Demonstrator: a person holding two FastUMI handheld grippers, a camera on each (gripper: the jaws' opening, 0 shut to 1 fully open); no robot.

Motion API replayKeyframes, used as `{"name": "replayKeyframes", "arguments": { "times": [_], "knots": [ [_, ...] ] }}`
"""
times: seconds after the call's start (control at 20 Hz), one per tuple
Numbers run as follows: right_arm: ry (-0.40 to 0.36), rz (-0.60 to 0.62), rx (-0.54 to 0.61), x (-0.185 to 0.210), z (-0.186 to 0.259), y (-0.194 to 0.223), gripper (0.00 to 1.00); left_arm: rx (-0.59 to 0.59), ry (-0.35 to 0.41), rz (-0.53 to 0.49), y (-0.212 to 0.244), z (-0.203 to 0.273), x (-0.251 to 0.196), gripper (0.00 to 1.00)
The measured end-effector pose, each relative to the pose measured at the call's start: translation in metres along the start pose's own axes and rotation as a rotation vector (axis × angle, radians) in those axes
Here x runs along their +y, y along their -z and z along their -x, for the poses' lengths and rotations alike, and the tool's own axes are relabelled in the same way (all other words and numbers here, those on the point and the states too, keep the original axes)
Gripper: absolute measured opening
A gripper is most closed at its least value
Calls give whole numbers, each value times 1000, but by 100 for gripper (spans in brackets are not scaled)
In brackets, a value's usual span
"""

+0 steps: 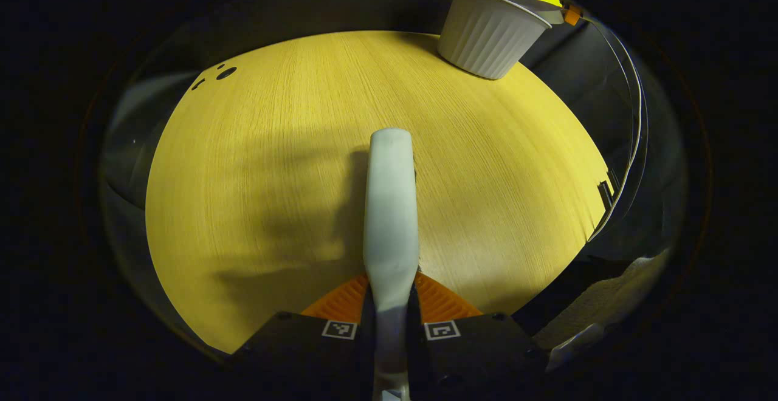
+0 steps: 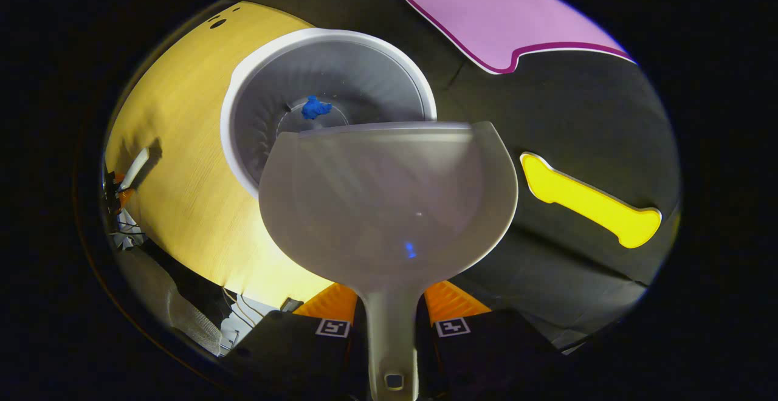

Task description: Pick up the small broom and dustpan from the desktop, sweep the trash into the dustpan with the broom, and then empty the trash into the garbage bin.

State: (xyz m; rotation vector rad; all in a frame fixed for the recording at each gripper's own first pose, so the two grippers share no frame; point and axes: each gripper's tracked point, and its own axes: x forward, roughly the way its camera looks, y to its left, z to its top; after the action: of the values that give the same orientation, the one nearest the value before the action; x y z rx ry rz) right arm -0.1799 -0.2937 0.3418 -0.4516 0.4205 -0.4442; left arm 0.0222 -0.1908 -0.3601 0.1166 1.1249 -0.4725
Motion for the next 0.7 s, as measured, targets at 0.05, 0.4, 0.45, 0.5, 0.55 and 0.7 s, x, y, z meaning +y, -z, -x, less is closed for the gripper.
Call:
{"name": "replayKeyframes", "arguments": {
  "times": [0.05, 0.4, 0.45, 0.5, 0.55, 0.7],
  "knots": [
    [3, -6, -13, -1, 2, 1, 36, 1, -4, -2, -1, 0, 0, 26],
    [-25, -107, -199, -7, 40, 25, 36, -12, -39, -23, -12, 6, 9, 26],
    [-29, -111, -226, -5, 49, 31, 36, -14, -46, -28, -13, 7, 11, 26],
    [-36, -119, -255, -3, 59, 36, 36, -14, -54, -32, -14, 8, 14, 26],
    [-46, -128, -284, 1, 66, 43, 36, -15, -61, -34, -15, 9, 16, 26],
    [-84, -139, -354, 20, 87, 61, 40, -15, -79, -40, -17, 11, 22, 26]
  ]
}}
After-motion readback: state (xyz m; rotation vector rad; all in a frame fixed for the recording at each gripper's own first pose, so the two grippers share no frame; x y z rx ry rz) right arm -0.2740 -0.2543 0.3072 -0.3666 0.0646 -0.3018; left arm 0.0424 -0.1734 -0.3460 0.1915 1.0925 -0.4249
